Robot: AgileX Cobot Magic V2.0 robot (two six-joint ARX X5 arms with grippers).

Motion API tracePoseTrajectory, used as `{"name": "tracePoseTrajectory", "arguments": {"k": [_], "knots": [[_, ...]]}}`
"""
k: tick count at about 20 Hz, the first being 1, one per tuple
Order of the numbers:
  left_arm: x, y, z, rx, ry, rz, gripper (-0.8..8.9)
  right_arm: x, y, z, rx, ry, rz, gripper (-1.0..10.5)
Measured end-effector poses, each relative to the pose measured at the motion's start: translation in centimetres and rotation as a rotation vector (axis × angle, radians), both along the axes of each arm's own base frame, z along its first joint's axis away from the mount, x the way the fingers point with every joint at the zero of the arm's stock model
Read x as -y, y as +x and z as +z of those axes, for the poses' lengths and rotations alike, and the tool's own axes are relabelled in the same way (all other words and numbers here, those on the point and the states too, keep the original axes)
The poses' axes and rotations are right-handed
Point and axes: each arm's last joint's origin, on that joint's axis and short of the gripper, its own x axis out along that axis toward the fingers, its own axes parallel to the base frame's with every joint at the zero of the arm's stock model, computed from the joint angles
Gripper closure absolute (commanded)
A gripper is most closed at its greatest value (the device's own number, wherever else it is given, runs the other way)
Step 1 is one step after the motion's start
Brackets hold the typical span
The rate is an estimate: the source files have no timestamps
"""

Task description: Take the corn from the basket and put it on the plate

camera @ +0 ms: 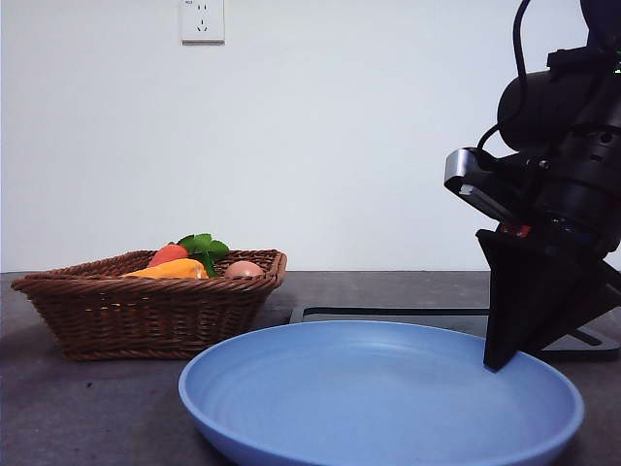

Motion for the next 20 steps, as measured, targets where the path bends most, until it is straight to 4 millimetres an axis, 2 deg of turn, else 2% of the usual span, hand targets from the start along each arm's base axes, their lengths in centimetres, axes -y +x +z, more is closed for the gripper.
{"name": "tracePoseTrajectory", "arguments": {"k": [3, 5, 8, 14, 20], "knots": [[0.2, 0.9, -0.2, -0.043, 0.001, -0.018, 4.28, 0.0, -0.1, 0.1, -0.015, -0.006, -0.001, 9.5], [0.7, 2.0, 0.4, -0.04, 0.003, -0.045, 4.28, 0.1, -0.3, 0.8, -0.018, -0.008, -0.001, 9.5], [1.7, 4.0, 1.6, 0.003, 0.032, -0.076, 4.28, 0.6, -1.3, 3.8, 0.037, 0.008, -0.004, 9.5], [5.1, 9.2, 1.5, -0.044, 0.223, -0.095, 4.28, 2.1, -5.2, 9.7, 0.203, 0.07, -0.005, 9.5], [8.5, 15.6, 0.0, -0.096, 0.437, -0.104, 4.28, 3.4, -8.6, 13.1, 0.351, 0.143, -0.04, 9.5]]}}
